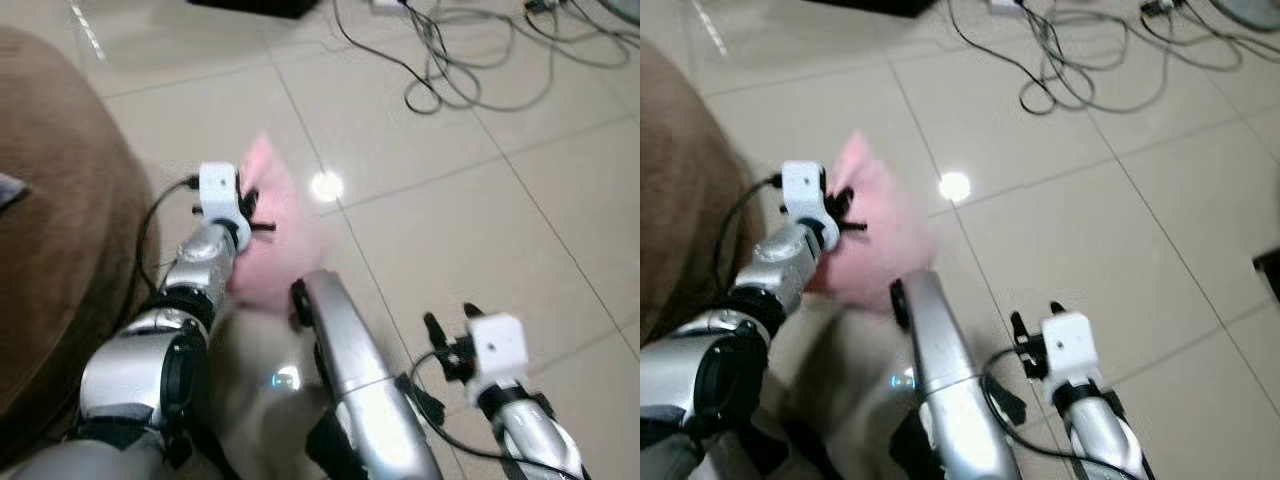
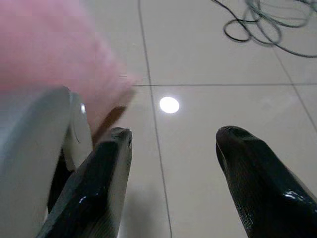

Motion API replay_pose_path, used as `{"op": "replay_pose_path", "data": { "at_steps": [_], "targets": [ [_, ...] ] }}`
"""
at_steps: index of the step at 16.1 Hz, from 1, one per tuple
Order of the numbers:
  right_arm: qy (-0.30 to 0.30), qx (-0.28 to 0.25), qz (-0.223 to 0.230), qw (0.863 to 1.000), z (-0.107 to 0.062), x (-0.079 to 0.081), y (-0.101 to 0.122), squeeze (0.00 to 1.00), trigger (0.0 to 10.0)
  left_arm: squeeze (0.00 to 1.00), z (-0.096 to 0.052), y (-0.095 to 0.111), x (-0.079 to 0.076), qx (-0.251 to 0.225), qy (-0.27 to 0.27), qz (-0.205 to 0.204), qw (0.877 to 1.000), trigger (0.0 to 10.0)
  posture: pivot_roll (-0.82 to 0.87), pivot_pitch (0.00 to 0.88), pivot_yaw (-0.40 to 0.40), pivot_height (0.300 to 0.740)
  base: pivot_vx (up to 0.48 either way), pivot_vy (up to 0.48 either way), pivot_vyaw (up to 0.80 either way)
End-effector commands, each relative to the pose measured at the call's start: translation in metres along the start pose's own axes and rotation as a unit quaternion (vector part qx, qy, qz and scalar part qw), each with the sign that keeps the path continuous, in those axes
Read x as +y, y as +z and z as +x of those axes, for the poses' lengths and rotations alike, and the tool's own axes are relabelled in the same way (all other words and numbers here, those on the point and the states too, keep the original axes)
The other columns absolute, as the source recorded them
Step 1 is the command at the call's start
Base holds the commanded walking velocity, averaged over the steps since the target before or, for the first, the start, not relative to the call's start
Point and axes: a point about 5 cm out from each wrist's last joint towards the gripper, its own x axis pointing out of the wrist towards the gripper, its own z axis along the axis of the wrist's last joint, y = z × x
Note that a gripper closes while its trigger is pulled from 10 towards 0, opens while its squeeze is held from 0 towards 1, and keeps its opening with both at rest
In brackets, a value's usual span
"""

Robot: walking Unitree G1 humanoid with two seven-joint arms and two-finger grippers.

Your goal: Move the pillow to the sofa from floor

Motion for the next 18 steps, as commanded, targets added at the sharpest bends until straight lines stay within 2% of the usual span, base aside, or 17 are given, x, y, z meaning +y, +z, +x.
{"op": "replay_pose_path", "data": {
  "at_steps": [1, 4, 6, 8, 12, 14, 18],
  "targets": [
    [0.007, 0.007, 0.007, 1.000, 0.009, 0.001, -0.006, 0.00, 10.0, 0.00, 0.003, 0.022, -0.001, -0.041, -0.017, 0.009, 0.999, 10.0, -0.14, 0.210, -0.104, 0.513, 0.000, 0.000, 0.00],
    [0.017, 0.005, 0.013, 1.000, 0.026, 0.002, -0.007, 0.00, 10.0, 0.00, 0.005, 0.039, 0.004, -0.071, -0.013, 0.011, 0.997, 10.0, -0.09, 0.187, -0.113, 0.513, 0.000, 0.000, 0.00],
    [0.034, 0.005, 0.008, 0.999, 0.038, 0.007, -0.010, 0.00, 10.0, 0.00, 0.005, 0.058, 0.009, -0.106, -0.007, 0.011, 0.994, 10.0, -0.04, 0.159, -0.129, 0.513, 0.000, 0.000, 0.00],
    [0.045, 0.001, 0.002, 0.999, 0.053, 0.008, -0.010, 0.00, 10.0, 0.00, 0.002, 0.068, 0.018, -0.130, 0.007, 0.017, 0.991, 10.0, 0.00, 0.142, -0.147, 0.513, 0.000, 0.000, 0.00],
    [0.050, -0.021, 0.013, 0.998, 0.072, 0.008, -0.003, 0.00, 10.0, 0.00, -0.004, 0.062, 0.031, -0.134, 0.027, 0.010, 0.991, 10.0, 0.07, 0.138, -0.176, 0.513, 0.000, 0.000, 0.00],
    [0.060, -0.032, 0.014, 0.998, 0.082, 0.011, 0.001, 0.00, 10.0, 0.00, -0.010, 0.051, 0.030, -0.136, 0.013, 0.006, 0.991, 10.0, 0.11, 0.141, -0.188, 0.533, 0.000, 0.000, 0.00],
    [0.063, -0.040, 0.022, 0.997, 0.093, 0.013, 0.006, 0.00, 10.0, 0.00, -0.018, 0.042, 0.033, -0.138, 0.017, 0.011, 0.990, 10.0, 0.13, 0.147, -0.199, 0.573, 0.000, 0.000, 0.00]
  ]
}}
